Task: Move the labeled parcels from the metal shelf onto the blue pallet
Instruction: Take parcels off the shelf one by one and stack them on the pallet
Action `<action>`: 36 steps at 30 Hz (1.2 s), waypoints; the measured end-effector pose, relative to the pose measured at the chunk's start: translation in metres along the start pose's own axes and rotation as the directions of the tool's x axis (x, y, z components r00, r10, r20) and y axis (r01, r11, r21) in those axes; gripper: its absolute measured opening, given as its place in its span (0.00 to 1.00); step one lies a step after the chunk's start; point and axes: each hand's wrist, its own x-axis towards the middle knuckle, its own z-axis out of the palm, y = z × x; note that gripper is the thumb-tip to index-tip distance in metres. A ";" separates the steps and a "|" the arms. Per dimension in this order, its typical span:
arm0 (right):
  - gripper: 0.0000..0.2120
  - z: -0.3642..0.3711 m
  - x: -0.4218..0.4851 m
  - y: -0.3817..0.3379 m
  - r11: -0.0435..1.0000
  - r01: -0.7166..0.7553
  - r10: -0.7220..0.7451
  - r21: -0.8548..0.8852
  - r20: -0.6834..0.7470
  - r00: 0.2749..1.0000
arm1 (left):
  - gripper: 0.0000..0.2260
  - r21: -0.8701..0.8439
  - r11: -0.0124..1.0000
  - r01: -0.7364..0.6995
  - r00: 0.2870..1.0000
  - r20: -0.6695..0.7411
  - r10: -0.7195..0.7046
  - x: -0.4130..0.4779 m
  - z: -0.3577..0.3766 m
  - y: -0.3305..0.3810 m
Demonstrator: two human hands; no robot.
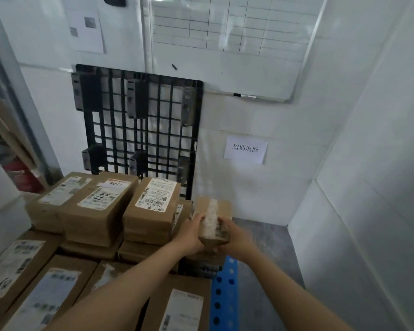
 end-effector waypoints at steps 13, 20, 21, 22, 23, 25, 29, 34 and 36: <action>0.37 0.017 0.029 0.006 1.000 0.013 -0.013 0.001 -0.005 1.000 | 0.35 0.012 1.000 0.029 0.997 -0.065 -0.028 0.020 0.014 -0.013; 0.42 0.010 0.016 0.004 0.991 0.011 -0.002 -0.133 0.075 0.997 | 0.35 0.058 0.998 -0.004 0.991 -0.134 0.012 0.003 0.003 -0.012; 0.41 0.007 0.013 0.004 0.988 0.027 -0.017 -0.149 0.071 0.997 | 0.35 0.055 0.998 -0.010 0.991 -0.132 0.017 -0.001 0.001 -0.011; 0.40 0.003 0.010 0.002 0.986 0.044 -0.034 -0.159 0.069 0.997 | 0.34 0.055 0.998 -0.021 0.991 -0.131 0.028 -0.006 -0.002 -0.009; 0.39 -0.001 0.007 -0.001 0.984 0.059 -0.049 -0.170 0.065 0.997 | 0.33 0.052 0.998 -0.035 0.991 -0.128 0.041 -0.011 -0.006 -0.008; 0.36 -0.011 0.002 -0.009 0.976 0.083 -0.073 -0.202 0.060 0.996 | 0.31 0.052 0.996 -0.068 0.989 -0.129 0.074 -0.023 -0.015 -0.003; 0.32 -0.028 -0.004 -0.037 0.964 0.161 -0.155 -0.212 0.044 0.987 | 0.26 0.046 0.992 -0.120 0.970 -0.209 0.128 -0.053 -0.037 0.006; 0.21 -0.012 -0.017 -0.087 0.918 0.359 -0.367 -0.165 -0.017 0.930 | 0.23 0.147 0.988 -0.038 0.910 -0.403 0.095 -0.092 -0.052 -0.017; 0.20 0.010 -0.022 -0.102 0.882 0.453 -0.456 -0.130 0.005 0.890 | 0.23 0.184 0.982 0.050 0.895 -0.444 0.037 -0.111 -0.055 -0.037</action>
